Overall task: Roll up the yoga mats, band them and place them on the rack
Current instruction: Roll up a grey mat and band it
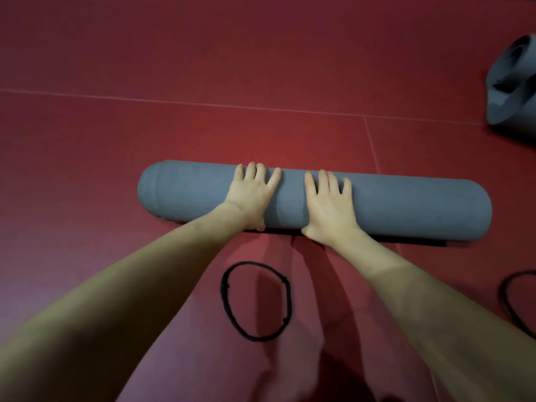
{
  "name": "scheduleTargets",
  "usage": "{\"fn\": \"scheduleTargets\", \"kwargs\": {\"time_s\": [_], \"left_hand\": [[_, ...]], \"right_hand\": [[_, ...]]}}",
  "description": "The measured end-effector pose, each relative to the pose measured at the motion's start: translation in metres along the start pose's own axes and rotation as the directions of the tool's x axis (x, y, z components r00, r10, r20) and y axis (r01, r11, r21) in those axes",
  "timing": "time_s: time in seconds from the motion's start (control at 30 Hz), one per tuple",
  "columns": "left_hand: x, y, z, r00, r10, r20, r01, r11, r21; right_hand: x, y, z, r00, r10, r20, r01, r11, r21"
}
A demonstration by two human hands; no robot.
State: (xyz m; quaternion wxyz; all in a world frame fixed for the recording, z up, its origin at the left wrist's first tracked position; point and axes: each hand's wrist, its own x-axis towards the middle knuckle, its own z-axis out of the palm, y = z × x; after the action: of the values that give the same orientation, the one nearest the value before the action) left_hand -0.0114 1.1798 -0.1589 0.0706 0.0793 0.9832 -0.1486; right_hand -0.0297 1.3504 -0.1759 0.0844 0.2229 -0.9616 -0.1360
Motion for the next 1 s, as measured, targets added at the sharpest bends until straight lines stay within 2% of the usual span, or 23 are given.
{"fn": "scheduleTargets", "kwargs": {"time_s": [0.07,0.17,0.27,0.37,0.47,0.6,0.7,0.73,0.87,0.93,1.0], "left_hand": [[-0.005,0.001,0.003,1.000,-0.003,-0.009,0.003,1.000,-0.008],[-0.011,-0.001,0.008,0.998,0.014,-0.061,-0.016,0.999,-0.034],[-0.018,0.001,0.012,0.991,0.039,-0.125,-0.044,0.998,-0.040],[-0.020,0.004,0.012,0.994,0.020,-0.110,-0.026,0.998,-0.049],[-0.020,0.008,0.012,0.994,-0.021,-0.109,0.011,0.996,-0.087],[-0.019,0.019,0.010,0.994,-0.026,-0.109,0.019,0.998,-0.064],[-0.019,0.025,0.011,0.994,-0.012,-0.108,0.006,0.998,-0.055],[-0.018,0.025,0.010,0.994,-0.009,-0.106,0.001,0.997,-0.073],[-0.008,0.032,-0.002,0.996,0.062,-0.069,-0.071,0.988,-0.136],[0.000,0.041,-0.008,0.995,0.081,-0.052,-0.087,0.988,-0.124],[0.008,0.049,-0.013,0.993,0.100,-0.066,-0.106,0.991,-0.083]], "right_hand": [[-0.014,-0.001,0.007,0.995,0.009,-0.101,0.004,0.992,0.128],[-0.036,-0.005,0.016,0.951,-0.026,-0.307,0.114,0.956,0.272],[-0.049,-0.012,0.017,0.911,-0.099,-0.401,0.238,0.919,0.314],[-0.060,-0.023,0.020,0.911,-0.226,-0.346,0.335,0.894,0.298],[-0.070,-0.041,0.033,0.937,-0.317,-0.143,0.345,0.900,0.266],[-0.076,-0.056,0.035,0.963,-0.220,0.154,0.157,0.927,0.340],[-0.076,-0.059,0.029,0.965,-0.213,0.153,0.165,0.947,0.275],[-0.076,-0.056,0.027,0.972,-0.173,0.156,0.126,0.953,0.274],[-0.078,-0.020,0.032,0.998,-0.001,-0.066,0.028,0.918,0.394],[-0.076,0.003,0.032,0.969,0.129,-0.212,-0.025,0.901,0.434],[-0.072,0.026,0.028,0.926,0.249,-0.285,-0.097,0.885,0.455]]}}
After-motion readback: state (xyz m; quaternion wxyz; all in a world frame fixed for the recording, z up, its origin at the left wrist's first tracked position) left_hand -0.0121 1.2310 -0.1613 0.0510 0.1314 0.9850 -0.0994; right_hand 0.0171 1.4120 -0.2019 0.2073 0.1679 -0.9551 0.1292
